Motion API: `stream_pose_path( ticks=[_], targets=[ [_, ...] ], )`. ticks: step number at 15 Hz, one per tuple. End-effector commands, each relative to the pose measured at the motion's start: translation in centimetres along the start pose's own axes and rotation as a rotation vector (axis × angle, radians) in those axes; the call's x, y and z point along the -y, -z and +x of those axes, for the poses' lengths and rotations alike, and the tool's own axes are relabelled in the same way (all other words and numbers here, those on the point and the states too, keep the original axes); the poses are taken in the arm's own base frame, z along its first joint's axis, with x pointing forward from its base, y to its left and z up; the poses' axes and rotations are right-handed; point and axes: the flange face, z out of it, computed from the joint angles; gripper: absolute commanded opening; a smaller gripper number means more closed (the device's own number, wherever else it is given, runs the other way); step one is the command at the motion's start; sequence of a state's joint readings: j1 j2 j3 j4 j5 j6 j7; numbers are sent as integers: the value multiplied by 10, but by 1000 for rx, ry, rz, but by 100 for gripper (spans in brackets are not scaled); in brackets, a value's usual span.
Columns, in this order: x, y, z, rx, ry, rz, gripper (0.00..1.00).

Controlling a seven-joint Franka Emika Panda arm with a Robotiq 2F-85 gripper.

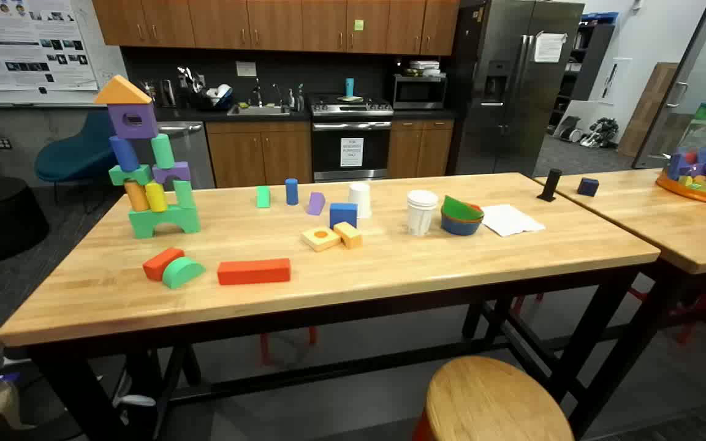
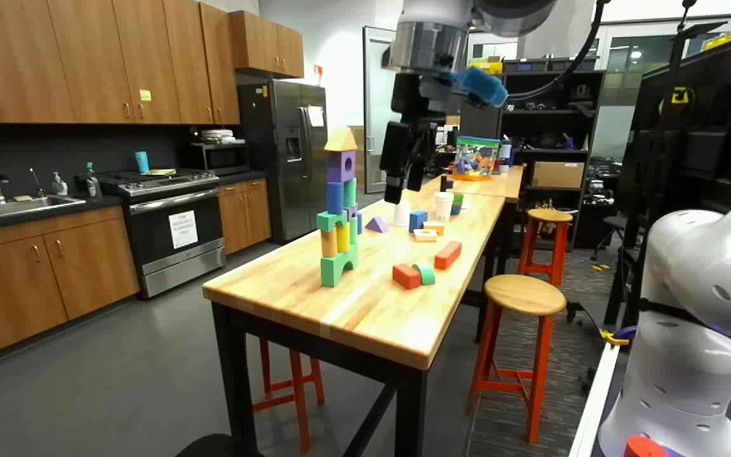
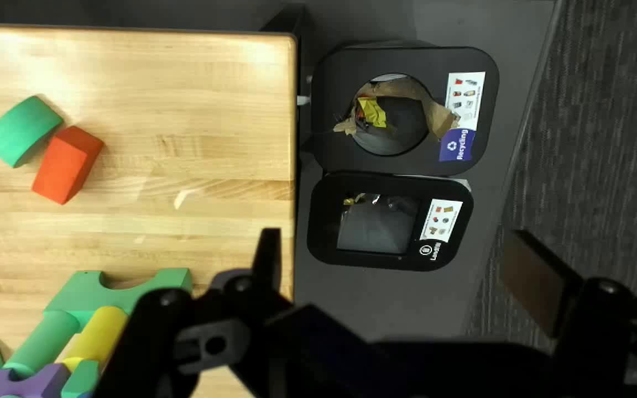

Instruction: Put the blue block on the orange block

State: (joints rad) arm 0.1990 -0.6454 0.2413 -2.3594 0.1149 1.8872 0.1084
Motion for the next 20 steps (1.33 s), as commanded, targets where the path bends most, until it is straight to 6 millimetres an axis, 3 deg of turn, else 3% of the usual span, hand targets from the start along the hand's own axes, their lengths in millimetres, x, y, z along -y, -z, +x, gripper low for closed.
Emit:
stream_pose_path(
  ticks=[1,12,17,20],
  targets=[
    [0,1,0,0,0,0,100],
    [2,0,1,13,14,6,100],
    [-11,-32,0,90,0,15,100],
    [-18,-38,3,97,-11,12,100]
  ],
)
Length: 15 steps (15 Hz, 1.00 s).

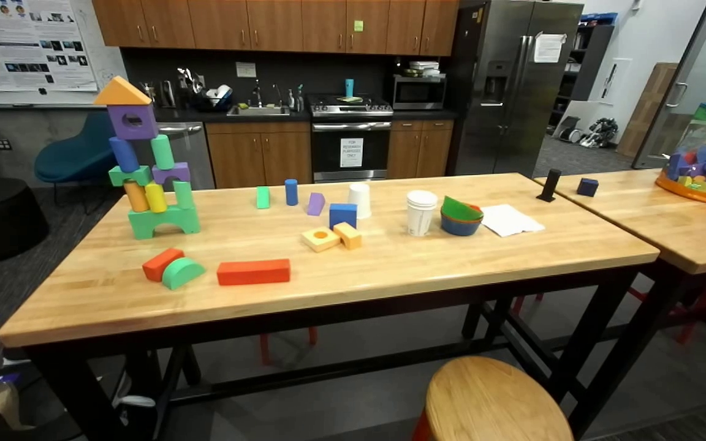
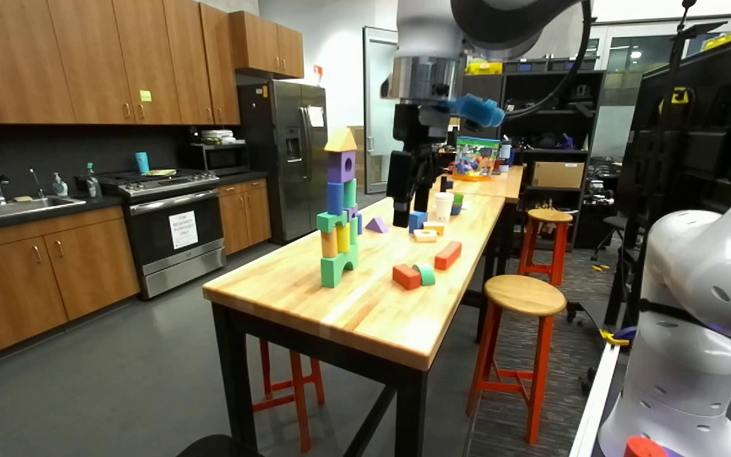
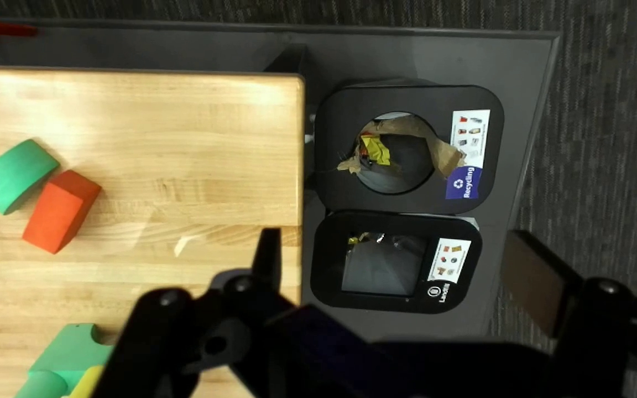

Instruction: Put the blue block on the orange block

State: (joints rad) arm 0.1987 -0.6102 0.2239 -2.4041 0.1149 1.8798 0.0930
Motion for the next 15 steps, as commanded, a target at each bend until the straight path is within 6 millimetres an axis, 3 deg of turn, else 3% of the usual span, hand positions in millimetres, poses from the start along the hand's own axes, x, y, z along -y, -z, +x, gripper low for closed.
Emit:
stream_pose_path(
  ticks=[1,4,10,15],
  targets=[
    [-10,-4,6,8,-16,-2,100],
    [-25,-8,8,5,-26,-9,100],
    [-91,-19,8,26,-56,-38,100],
    [-127,-24,13,-3,-142,-25,100]
  ],
)
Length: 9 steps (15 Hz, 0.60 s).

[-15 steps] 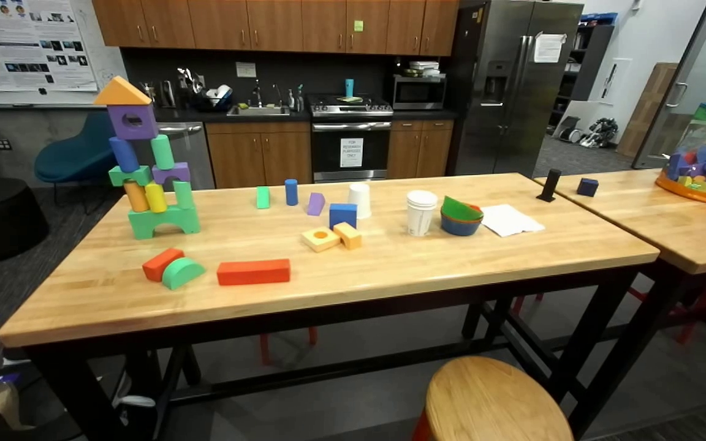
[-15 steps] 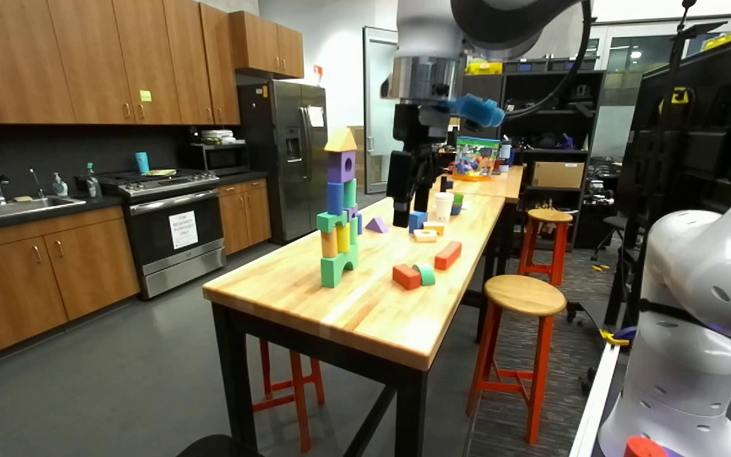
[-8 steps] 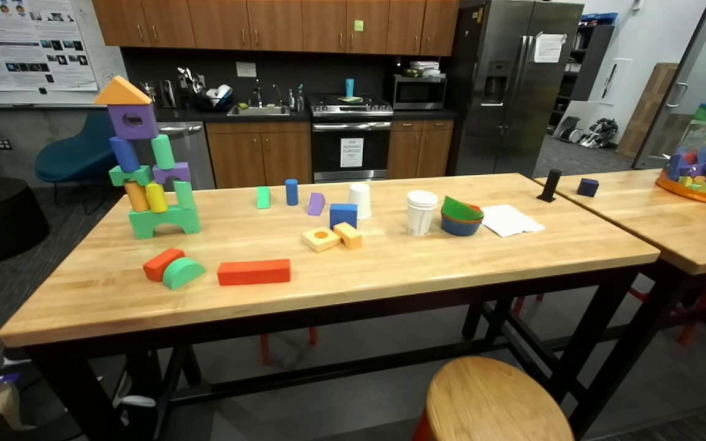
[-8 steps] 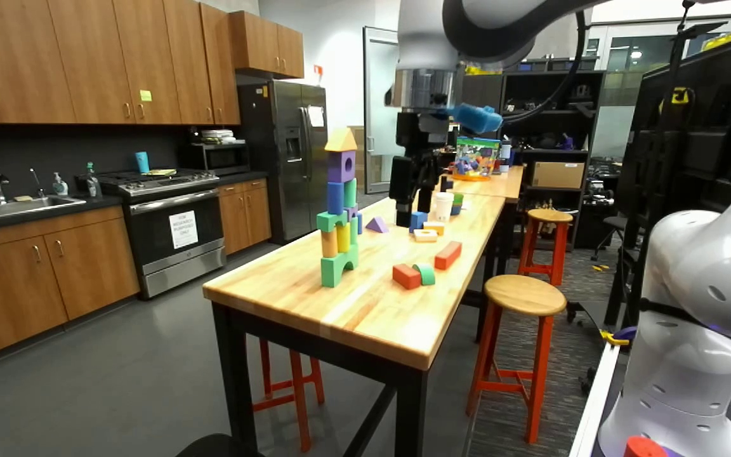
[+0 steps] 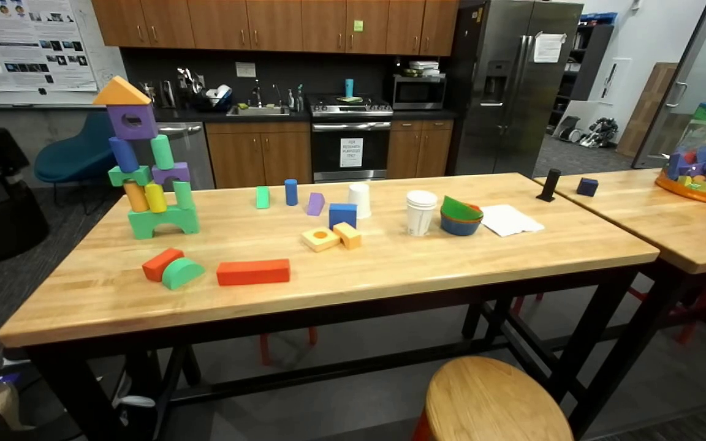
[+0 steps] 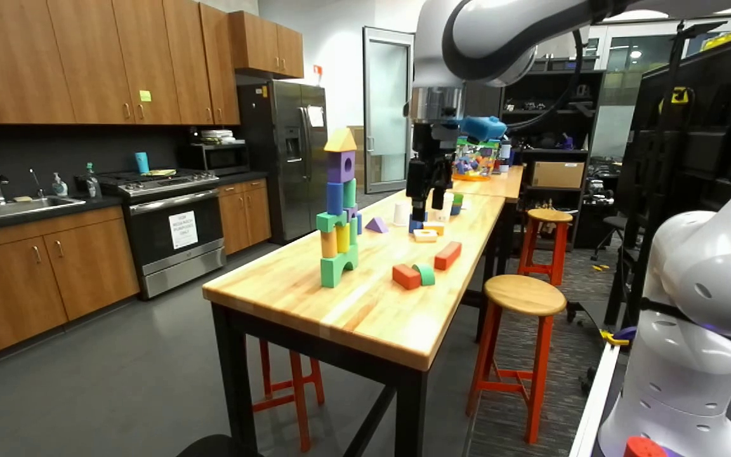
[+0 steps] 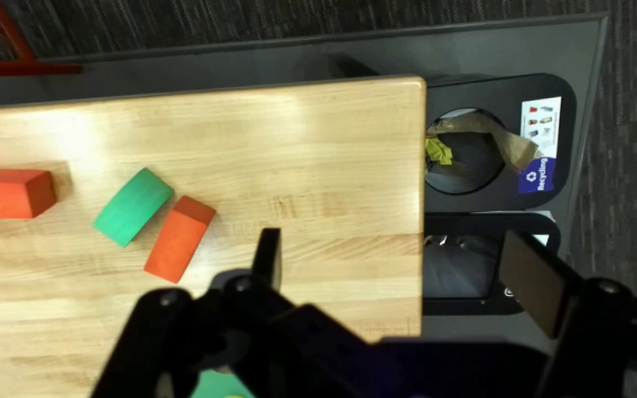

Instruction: Put the blue block on the orange block

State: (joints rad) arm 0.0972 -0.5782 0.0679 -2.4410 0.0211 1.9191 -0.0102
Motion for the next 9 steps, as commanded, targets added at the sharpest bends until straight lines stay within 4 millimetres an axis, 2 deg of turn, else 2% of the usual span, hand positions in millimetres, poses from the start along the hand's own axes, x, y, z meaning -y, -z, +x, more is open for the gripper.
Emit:
stream_pose_path(
  ticks=[1,8,9],
  targets=[
    [-21,-3,10,-44,-63,-5,100],
    [-100,-37,44,-170,-304,-120,100],
    [-101,-35,48,-172,-314,-114,100]
  ],
)
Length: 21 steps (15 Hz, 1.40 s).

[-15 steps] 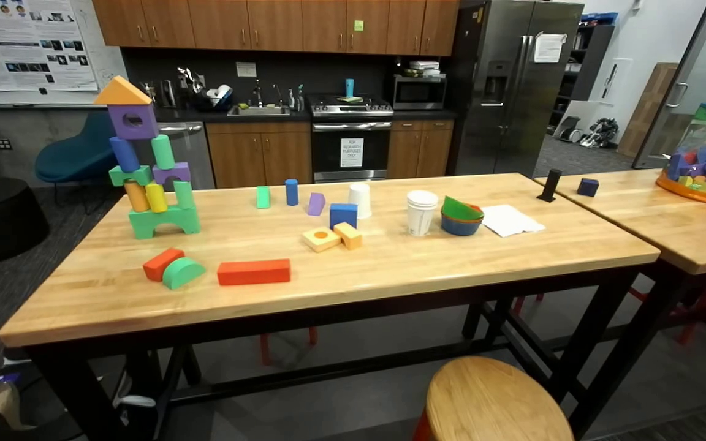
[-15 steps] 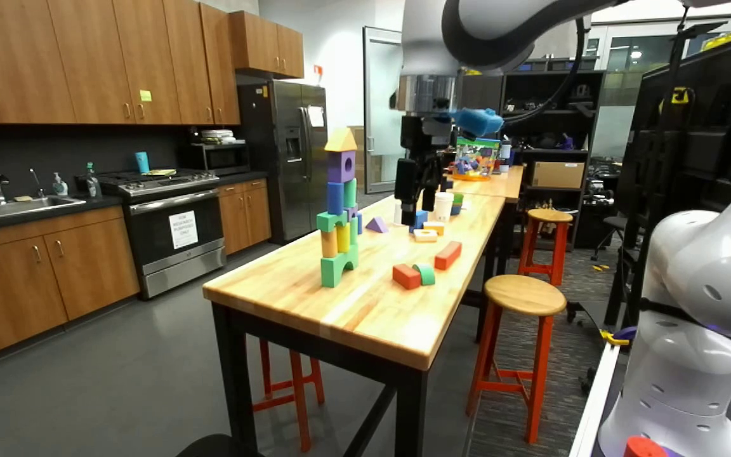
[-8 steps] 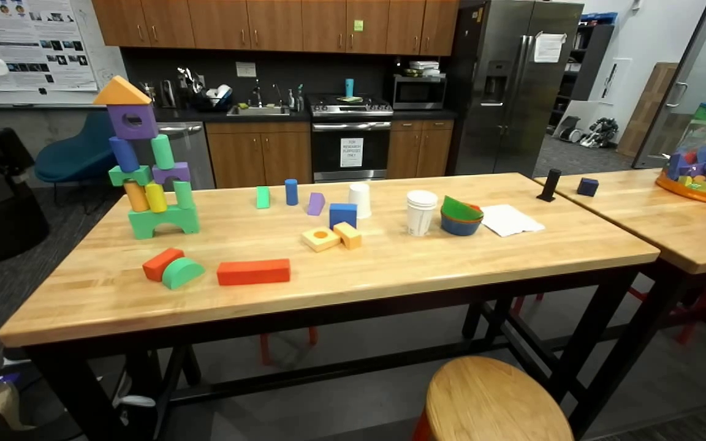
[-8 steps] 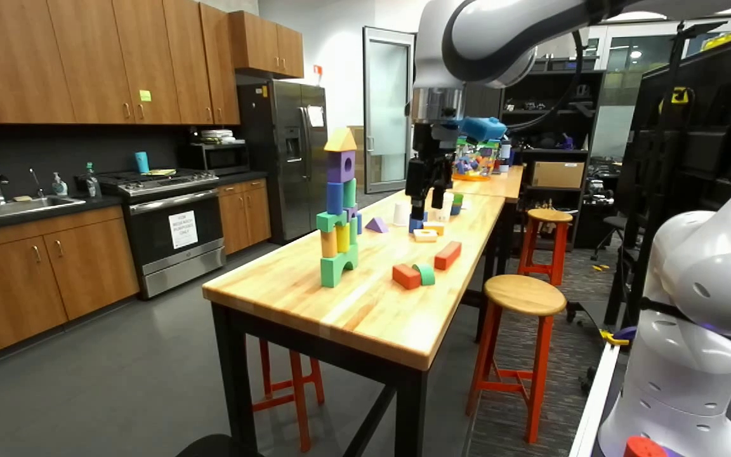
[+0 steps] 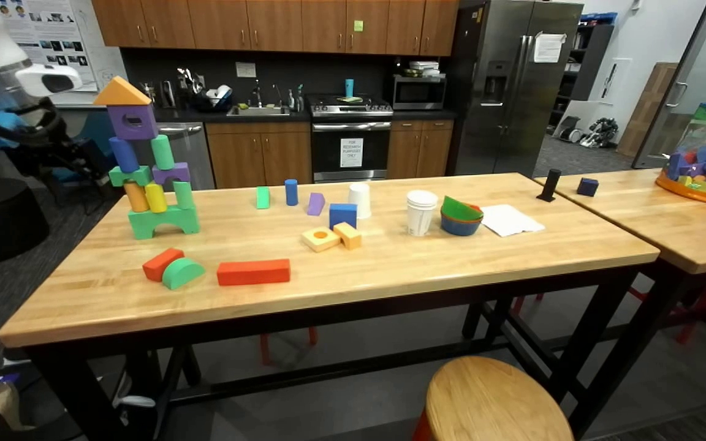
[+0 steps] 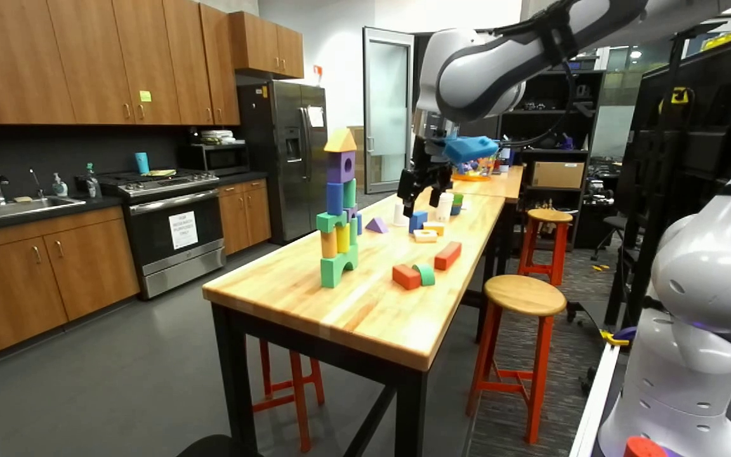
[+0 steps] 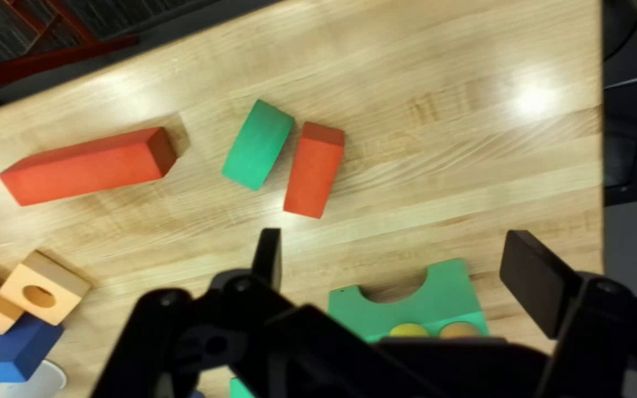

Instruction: Put the blue block on the orange block

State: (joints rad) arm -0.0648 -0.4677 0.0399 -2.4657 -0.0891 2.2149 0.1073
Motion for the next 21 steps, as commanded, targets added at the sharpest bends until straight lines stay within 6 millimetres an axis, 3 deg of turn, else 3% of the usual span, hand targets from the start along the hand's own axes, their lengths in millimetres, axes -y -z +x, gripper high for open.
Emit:
stream_pose_path(
  ticks=[1,2,9,13,16,21],
  targets=[
    [-6,-7,16,-8,-58,-17,100],
    [-11,-11,9,-2,-39,-8,100],
    [-4,-13,12,-1,-17,22,100],
    [-5,-42,9,49,160,-27,100],
    [-21,-80,11,87,171,-109,100],
    [-81,-124,36,33,27,-269,100]
  ],
)
